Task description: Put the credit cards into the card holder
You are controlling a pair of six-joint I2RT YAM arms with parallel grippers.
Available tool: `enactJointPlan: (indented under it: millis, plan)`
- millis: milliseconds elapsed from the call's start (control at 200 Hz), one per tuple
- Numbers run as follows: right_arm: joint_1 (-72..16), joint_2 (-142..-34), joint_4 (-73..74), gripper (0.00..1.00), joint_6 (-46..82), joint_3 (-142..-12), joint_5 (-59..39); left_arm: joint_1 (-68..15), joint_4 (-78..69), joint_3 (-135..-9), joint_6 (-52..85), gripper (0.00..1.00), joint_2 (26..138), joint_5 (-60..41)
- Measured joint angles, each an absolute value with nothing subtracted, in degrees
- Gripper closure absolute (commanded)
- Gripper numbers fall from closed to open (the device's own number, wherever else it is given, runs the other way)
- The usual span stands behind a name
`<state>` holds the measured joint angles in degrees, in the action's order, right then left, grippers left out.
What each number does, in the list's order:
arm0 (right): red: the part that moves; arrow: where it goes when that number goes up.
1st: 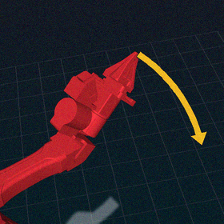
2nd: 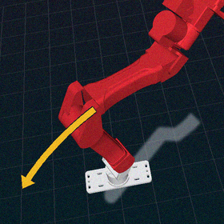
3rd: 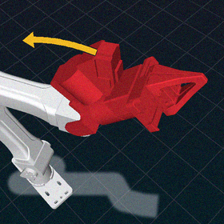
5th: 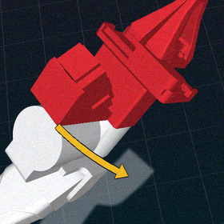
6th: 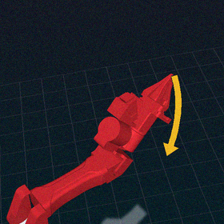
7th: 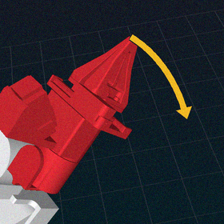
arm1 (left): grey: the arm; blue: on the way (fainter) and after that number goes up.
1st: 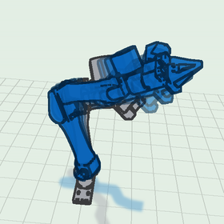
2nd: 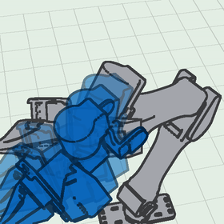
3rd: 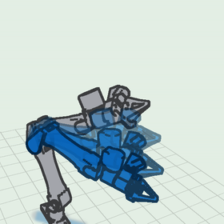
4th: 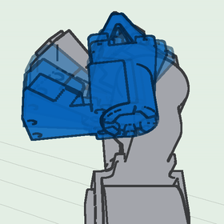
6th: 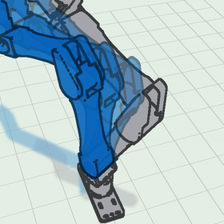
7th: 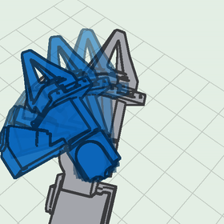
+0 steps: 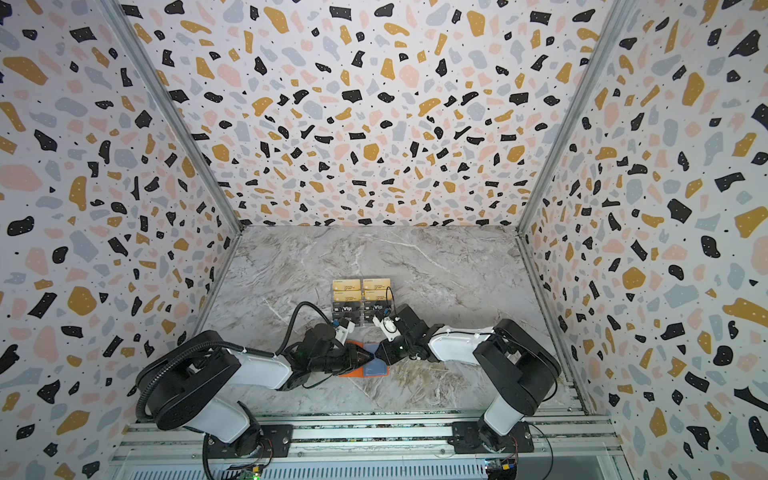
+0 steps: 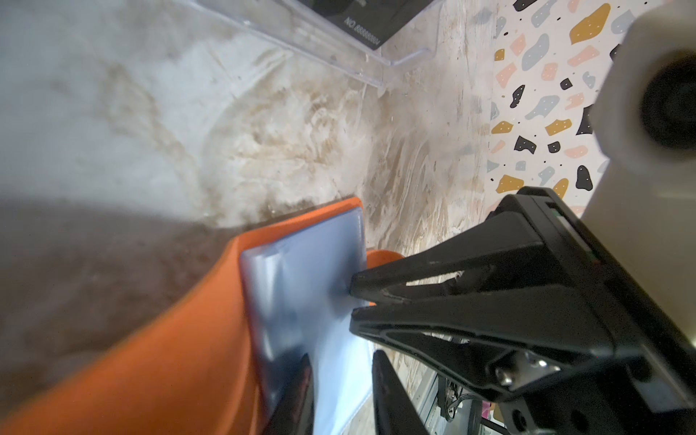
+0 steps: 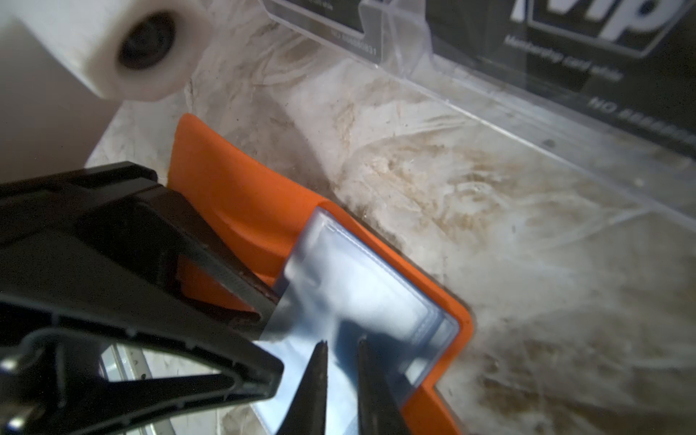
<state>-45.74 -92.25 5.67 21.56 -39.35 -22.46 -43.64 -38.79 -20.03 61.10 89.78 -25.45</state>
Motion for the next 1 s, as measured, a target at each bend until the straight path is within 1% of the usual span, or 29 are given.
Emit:
enactJointPlan:
  millis: [165,315,491,746,1001]
  plan:
    - [-45.78,-92.18,5.67,0.82,21.56,-39.35,-22.44,-43.44,-40.49,-20.01,61.34,0.78,91.22,-25.98]
    - [-45.78,-91.5,6.22,0.83,21.65,-38.59,-22.33,-43.4,-40.88,-20.01,61.1,0.89,91.94,-26.11]
    - [-45.74,-90.32,6.0,0.83,22.09,-38.09,-22.22,-43.38,-40.91,-19.97,61.12,0.95,92.27,-26.09]
    - [-43.88,-87.31,5.85,0.83,23.31,-37.54,-23.35,-43.38,-40.75,-19.16,61.12,1.0,90.52,-25.85]
    - [-42.33,-86.5,5.69,0.83,23.7,-36.05,-24.51,-43.29,-40.64,-18.83,61.1,1.0,89.19,-25.8]
